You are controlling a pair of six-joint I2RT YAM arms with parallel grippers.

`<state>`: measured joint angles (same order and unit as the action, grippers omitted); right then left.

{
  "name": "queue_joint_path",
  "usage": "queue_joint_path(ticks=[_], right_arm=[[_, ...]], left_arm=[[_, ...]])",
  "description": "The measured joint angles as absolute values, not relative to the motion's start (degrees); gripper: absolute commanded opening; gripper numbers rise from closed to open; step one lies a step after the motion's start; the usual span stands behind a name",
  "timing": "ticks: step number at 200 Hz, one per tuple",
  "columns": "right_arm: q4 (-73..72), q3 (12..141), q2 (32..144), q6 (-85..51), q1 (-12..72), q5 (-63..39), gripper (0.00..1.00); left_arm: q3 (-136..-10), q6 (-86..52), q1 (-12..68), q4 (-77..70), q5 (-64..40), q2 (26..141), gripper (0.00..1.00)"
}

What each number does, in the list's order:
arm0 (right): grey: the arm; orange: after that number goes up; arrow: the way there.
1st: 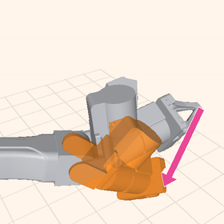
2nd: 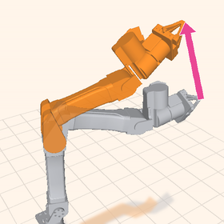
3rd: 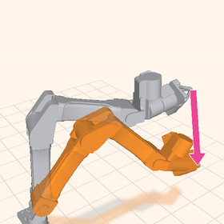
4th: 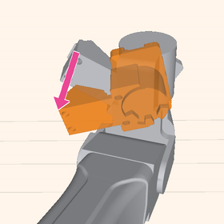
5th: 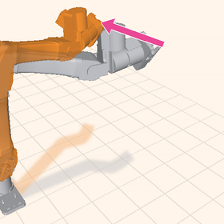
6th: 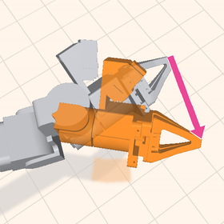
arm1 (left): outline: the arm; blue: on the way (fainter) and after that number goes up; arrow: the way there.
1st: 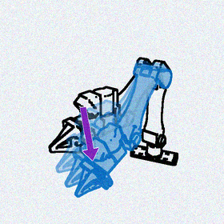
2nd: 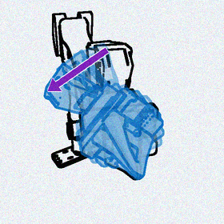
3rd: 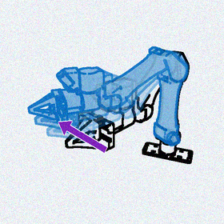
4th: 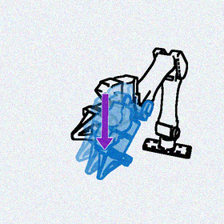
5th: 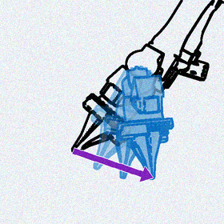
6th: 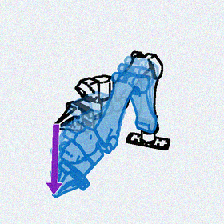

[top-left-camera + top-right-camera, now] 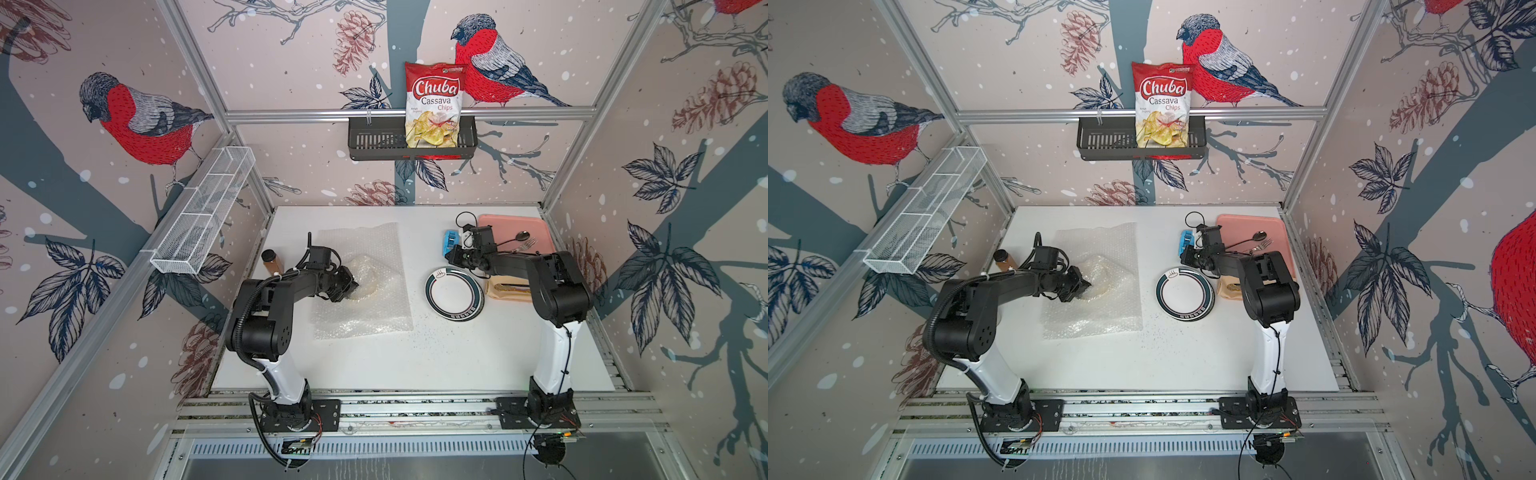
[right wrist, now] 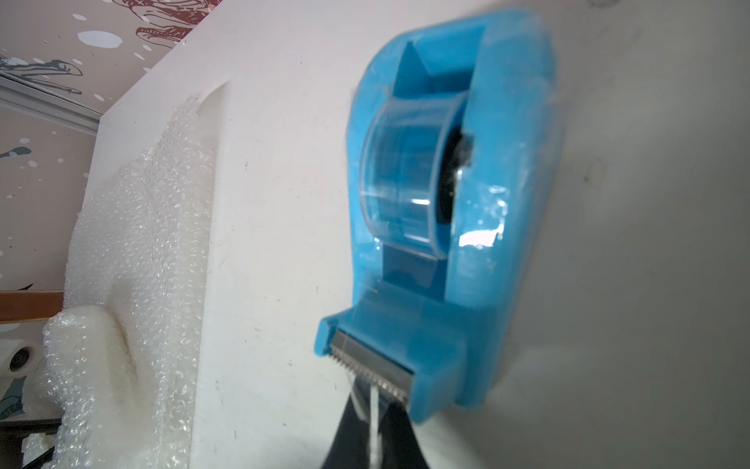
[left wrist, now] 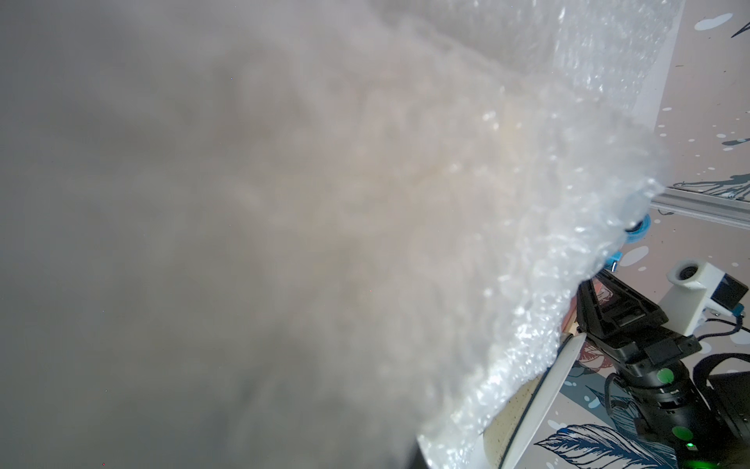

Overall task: Wrap dinner plates in bubble wrap
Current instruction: Pull the tape from the tape cutter.

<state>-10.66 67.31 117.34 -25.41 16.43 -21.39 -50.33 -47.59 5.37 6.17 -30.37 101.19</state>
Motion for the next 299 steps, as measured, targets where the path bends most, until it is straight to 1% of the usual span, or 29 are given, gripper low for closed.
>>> queue_joint_path(ticks=[13,97,118,188,241,253,258,264,269,276,299], right_arm=[[-10.9,66.9,116.4,-25.4,16.4,-21.2,0.00],[-10.4,64.5,111.0,-25.5,16.1,-21.0,0.00],[-9.3,64.7,110.8,-25.8,16.1,-22.3,0.00],[-7.6,65.5,110.3,-31.8,16.0,-30.9,0.00],[-7.6,61.3,108.0,-34.8,16.6,-33.6,0.00],[-7.6,60.8,108.0,-35.1,16.7,-33.4,0.08],[-7.6,60.6,108.1,-35.3,16.6,-33.3,0.13],[-7.6,60.6,108.3,-36.0,16.5,-33.3,0.22],[-7.6,60.4,108.4,-36.0,16.4,-33.4,0.25],[-7.5,60.2,108.4,-36.0,16.3,-33.4,0.32],[-5.4,59.5,106.7,-35.8,15.7,-33.1,0.44]], left_arm=[[-50.3,-47.6,5.4,6.1,-30.4,101.1,0.00],[-49.1,-47.6,5.0,4.3,-31.3,100.6,0.00],[-49.1,-47.6,5.0,4.3,-31.2,100.3,0.00],[-47.8,-47.8,5.0,3.1,-31.1,99.4,0.00],[-47.0,-48.0,4.9,1.9,-31.3,99.1,0.00],[-47.0,-48.0,4.8,1.8,-31.3,99.1,0.00],[-46.9,-48.0,4.8,1.8,-31.4,99.1,0.00],[-46.9,-48.0,4.8,1.7,-31.5,99.1,0.00],[-46.9,-48.0,4.7,1.7,-31.5,99.2,0.00],[-46.9,-48.0,4.7,1.6,-31.6,99.2,0.00],[-46.8,-48.0,4.7,1.5,-31.7,99.2,0.00]])
